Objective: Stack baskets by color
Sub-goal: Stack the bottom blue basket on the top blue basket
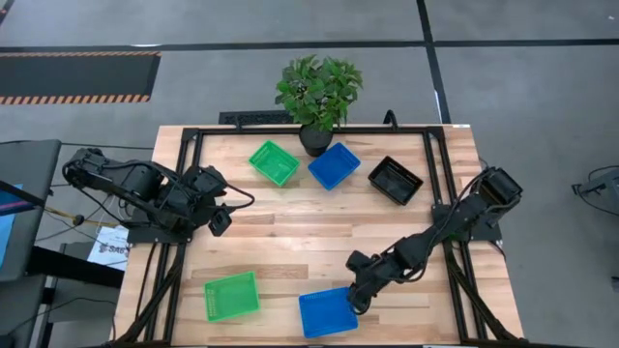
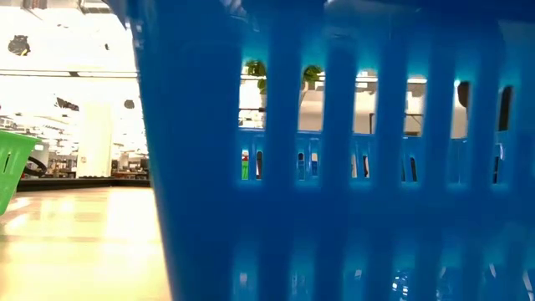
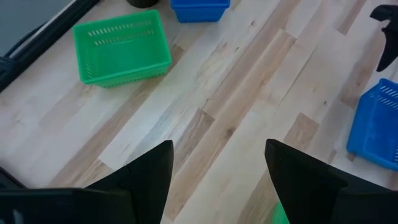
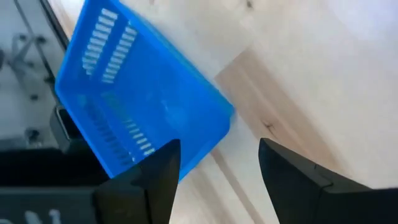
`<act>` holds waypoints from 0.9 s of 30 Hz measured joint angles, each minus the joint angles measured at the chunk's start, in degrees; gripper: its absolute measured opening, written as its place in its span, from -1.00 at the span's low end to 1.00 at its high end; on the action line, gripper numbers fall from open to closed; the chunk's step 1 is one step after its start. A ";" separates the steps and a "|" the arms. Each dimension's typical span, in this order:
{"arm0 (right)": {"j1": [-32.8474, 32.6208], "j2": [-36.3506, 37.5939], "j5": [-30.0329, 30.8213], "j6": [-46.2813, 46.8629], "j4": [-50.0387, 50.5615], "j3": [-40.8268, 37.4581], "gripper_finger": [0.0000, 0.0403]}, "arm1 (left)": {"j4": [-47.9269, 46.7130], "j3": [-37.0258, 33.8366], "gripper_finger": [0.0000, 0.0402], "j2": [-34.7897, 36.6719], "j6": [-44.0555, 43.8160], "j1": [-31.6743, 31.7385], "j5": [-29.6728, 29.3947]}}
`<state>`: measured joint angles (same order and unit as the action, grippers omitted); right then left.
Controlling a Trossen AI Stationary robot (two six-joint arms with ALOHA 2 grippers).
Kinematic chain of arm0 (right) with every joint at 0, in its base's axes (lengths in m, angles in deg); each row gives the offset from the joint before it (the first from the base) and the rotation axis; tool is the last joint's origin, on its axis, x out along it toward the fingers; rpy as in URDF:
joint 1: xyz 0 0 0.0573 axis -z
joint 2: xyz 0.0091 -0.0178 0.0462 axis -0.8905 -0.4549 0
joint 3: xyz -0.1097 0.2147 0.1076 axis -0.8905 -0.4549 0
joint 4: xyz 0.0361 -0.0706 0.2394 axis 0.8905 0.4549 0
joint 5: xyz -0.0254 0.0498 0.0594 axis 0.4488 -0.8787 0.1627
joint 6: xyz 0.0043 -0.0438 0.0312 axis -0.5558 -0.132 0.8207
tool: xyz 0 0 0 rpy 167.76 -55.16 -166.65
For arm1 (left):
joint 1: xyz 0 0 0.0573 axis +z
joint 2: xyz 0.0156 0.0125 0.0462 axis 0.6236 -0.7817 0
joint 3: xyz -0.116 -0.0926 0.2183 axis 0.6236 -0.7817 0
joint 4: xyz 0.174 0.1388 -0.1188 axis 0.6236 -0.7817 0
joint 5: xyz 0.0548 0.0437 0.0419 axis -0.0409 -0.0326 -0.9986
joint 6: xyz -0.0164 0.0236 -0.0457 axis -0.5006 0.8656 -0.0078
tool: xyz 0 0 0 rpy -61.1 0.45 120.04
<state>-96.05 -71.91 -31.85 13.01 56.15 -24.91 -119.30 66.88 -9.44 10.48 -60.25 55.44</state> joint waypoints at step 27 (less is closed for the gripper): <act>-2.62 -6.84 -0.58 9.40 -1.91 2.86 -0.92 | -0.26 0.00 0.20 -0.02 0.73 0.02 -0.29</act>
<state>-98.68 -78.76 -32.43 22.41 54.23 -22.04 -119.56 66.88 -9.46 11.21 -60.23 55.15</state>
